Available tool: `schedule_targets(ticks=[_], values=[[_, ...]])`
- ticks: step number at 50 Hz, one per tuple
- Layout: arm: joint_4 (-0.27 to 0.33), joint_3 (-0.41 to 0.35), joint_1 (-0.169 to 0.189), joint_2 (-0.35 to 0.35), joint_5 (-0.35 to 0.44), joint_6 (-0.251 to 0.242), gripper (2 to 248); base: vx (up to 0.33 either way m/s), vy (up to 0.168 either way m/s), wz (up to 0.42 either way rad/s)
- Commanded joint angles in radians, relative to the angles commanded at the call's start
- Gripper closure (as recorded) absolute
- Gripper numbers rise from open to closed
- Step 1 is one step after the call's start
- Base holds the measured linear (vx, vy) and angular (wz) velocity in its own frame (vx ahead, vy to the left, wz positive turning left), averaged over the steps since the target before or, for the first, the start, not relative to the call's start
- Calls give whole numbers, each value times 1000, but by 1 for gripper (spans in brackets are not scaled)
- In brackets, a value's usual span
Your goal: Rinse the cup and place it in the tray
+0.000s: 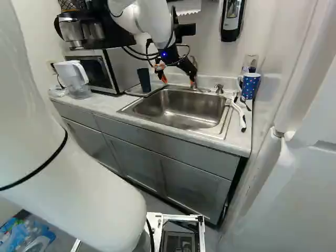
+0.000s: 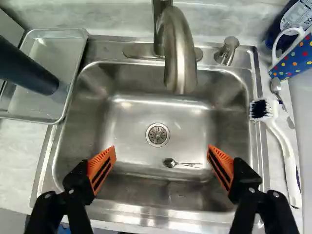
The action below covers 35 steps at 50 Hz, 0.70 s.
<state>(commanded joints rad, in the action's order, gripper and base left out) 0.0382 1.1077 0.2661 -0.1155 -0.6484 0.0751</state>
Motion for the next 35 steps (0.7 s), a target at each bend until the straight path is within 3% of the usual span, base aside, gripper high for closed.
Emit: schedule_targets(ticks=[35], values=[[0, 0, 0, 0, 0, 0, 3, -41, 3, 3]])
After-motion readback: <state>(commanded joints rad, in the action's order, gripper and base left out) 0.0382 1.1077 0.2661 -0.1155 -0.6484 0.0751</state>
